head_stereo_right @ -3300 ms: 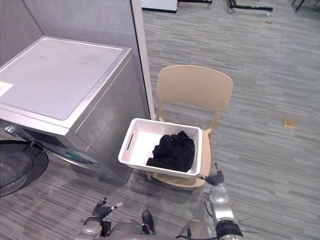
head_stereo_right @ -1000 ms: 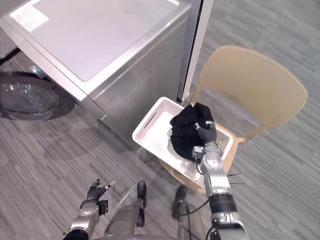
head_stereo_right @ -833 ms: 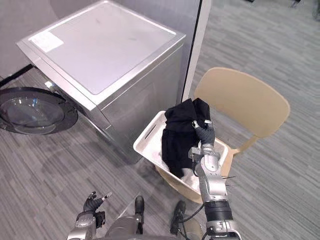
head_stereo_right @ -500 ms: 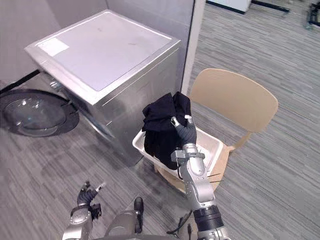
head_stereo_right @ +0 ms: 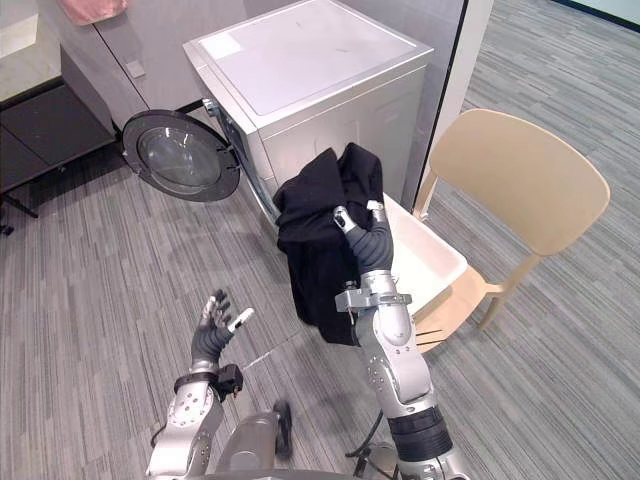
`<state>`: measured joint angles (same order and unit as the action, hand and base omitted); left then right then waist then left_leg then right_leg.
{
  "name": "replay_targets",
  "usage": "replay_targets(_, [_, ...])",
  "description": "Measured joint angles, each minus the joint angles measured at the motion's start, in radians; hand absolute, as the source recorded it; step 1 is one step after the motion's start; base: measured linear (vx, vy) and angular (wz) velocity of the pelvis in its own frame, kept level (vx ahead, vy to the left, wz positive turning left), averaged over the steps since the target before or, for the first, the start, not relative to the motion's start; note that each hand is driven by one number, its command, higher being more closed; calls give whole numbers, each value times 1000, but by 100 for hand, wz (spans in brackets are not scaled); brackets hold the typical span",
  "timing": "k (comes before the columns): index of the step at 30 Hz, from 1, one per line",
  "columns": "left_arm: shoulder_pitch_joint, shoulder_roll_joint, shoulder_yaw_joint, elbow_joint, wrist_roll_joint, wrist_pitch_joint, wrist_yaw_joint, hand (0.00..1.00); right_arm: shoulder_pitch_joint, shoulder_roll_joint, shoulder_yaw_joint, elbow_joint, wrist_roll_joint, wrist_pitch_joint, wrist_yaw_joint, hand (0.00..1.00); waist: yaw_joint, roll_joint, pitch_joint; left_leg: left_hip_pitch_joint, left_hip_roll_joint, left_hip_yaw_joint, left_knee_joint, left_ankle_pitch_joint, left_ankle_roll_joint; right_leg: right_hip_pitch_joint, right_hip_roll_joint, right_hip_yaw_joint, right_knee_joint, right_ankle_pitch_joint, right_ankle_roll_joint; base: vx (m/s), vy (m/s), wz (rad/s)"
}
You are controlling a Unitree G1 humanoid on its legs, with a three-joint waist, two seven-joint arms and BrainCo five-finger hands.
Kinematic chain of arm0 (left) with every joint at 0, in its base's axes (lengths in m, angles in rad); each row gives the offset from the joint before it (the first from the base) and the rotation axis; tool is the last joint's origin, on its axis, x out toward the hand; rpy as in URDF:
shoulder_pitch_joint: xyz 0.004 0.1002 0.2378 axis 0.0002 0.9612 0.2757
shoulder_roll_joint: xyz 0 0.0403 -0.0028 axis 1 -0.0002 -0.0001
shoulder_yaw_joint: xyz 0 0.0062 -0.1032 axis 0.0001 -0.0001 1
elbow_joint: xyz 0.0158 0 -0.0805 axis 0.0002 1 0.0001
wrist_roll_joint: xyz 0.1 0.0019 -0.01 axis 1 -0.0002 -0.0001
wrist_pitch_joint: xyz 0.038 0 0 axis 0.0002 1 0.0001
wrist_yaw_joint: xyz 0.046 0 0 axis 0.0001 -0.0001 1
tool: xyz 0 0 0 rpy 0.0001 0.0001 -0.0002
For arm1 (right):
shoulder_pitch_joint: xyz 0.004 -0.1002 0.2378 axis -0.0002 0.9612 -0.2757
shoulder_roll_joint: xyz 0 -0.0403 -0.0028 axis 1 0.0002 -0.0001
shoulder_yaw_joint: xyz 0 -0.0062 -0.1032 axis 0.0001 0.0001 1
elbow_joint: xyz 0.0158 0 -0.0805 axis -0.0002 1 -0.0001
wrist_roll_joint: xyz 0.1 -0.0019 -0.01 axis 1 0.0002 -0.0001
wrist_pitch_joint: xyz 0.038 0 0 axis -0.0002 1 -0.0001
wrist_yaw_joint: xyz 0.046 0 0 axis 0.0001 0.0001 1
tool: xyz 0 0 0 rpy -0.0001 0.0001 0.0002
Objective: Pick up the laundry basket with both hands and put the clothes into the washing machine.
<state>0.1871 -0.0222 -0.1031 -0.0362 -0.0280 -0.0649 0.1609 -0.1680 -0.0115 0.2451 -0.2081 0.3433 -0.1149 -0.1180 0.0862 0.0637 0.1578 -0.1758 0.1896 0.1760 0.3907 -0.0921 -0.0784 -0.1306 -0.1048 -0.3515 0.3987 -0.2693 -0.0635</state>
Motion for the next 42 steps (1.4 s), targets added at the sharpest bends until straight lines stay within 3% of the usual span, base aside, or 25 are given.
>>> replay_targets(2, [-23, 16, -35, 2, 9, 0, -9, 0, -6, 4, 5, 15, -1, 0, 26, 100, -12, 0, -8, 59, -12, -5, -87, -14, -3, 4, 9, -19, -45, 36, 3, -179, 20, 34])
replay_targets(4, [-53, 16, -78, 19, 43, -1, -12, 0, -17, 4, 10, 49, -1, 0, 45, 100, -29, 25, -44, 122, -17, -18, -277, 13, -30, 3, 36, -51, -107, 85, 13, -129, 76, 39])
replay_targets(5, [-95, 20, -98, 49, 62, -7, -13, 0, -37, 7, 12, 86, -1, -1, 58, 100, -36, 20, -46, 144, -20, -24, -344, 41, -50, 1, 35, -60, -113, 97, 24, -94, 104, 29])
replay_targets(7, [-136, 25, -132, 86, 81, -8, -6, 0, -62, 10, 69, 153, -1, 5, 68, 100, -40, -6, -60, 152, -39, -21, -353, 60, -33, 3, 22, -54, -129, 127, 38, -122, 141, 9])
replay_targets(11, [-205, 45, -171, 137, 101, -8, -1, 0, -101, 30, 204, 203, 0, 6, 108, 100, -42, -30, -80, 154, -69, -9, -358, 76, -6, 5, 0, -36, -150, 164, 57, -109, 127, -6])
replay_targets(12, [-226, 49, -184, 156, 103, -9, 10, 100, -118, 39, 226, 221, 4, 5, 117, 100, -42, -29, -81, 155, -73, -7, -357, 81, 0, 10, -2, -30, -159, 176, 60, -89, 81, 0])
replay_targets(19, [-264, 76, -221, 238, 142, -7, 63, 100, -129, 41, 278, 277, 45, 6, 124, 100, -48, -29, -108, 174, -79, -13, -396, 123, 4, 25, 5, -24, -193, 214, 52, -95, 32, 0])
replay_targets(20, [-270, 83, -220, 241, 142, -7, 65, 100, -129, 39, 284, 277, 50, 6, 124, 0, -49, -29, -108, 176, -77, -13, -402, 125, 2, 25, 8, -24, -193, 215, 50, -110, -39, -2])
replay_targets(25, [-270, 106, -183, 241, 141, 3, 80, 100, -95, 28, 287, 303, 57, 4, 154, 0, -49, -32, -110, 192, -64, -14, -427, 143, -14, 37, 34, -14, -213, 215, 50, -82, -47, -3])
replay_targets(28, [-229, 103, -119, 241, 140, 4, 80, 100, -37, 0, 261, 303, 1, 8, 169, 0, -50, -32, -110, 205, -59, -17, -429, 147, -18, 39, 41, -9, -210, 215, 50, -5, -41, -6])
replay_targets(36, [-116, 106, 78, 271, 140, 10, 58, 100, 100, -110, 21, 303, -390, 35, 153, 0, -49, -55, -124, 205, -58, -25, -429, 150, -20, 40, 43, -11, -204, 214, 49, 0, -4, 0])
replay_targets(42, [-39, 118, 196, 343, 139, 19, 45, 100, 190, -186, -58, 345, -566, 48, 143, 0, -65, -57, -124, 205, -63, -46, -434, 150, -19, 56, 40, -30, -220, 213, 51, 10, 7, 10])
